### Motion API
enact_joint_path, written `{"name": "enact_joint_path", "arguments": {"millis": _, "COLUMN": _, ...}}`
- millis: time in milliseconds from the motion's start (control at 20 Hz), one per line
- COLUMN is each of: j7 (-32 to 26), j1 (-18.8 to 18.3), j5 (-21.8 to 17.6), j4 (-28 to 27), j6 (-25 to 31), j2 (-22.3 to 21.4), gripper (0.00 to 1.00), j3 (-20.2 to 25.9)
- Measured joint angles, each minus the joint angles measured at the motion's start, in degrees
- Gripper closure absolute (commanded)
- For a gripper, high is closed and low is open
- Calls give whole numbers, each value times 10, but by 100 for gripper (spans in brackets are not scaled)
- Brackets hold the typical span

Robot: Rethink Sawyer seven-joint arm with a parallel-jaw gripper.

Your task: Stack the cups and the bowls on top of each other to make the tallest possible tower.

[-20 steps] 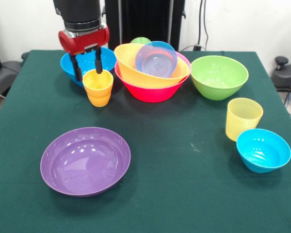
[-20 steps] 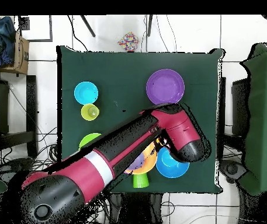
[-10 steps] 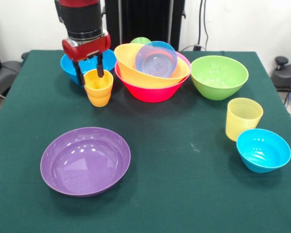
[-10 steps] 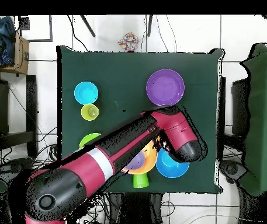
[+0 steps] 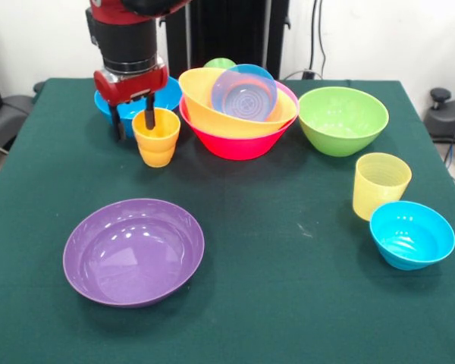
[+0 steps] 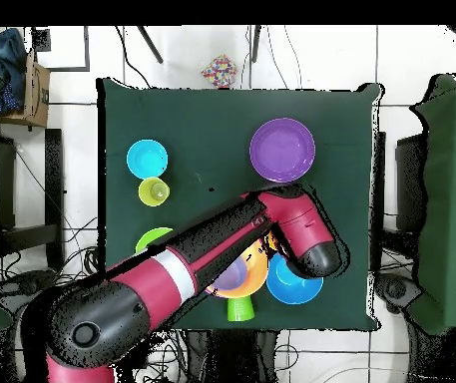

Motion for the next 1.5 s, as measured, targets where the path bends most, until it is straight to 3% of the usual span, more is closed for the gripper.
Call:
{"name": "enact_joint_path", "arguments": {"millis": 750, "j7": 0, "j1": 0, "j5": 38, "j4": -4, "j6": 29, "j2": 32, "gripper": 0, "j3": 1}}
{"name": "enact_joint_path", "arguments": {"millis": 800, "j7": 0, "j1": 0, "j5": 45, "j4": -4, "j6": 28, "j2": 33, "gripper": 100, "j3": 1}}
{"name": "enact_joint_path", "arguments": {"millis": 1500, "j7": 0, "j1": 4, "j5": 37, "j4": -4, "j6": 26, "j2": 27, "gripper": 100, "j3": 1}}
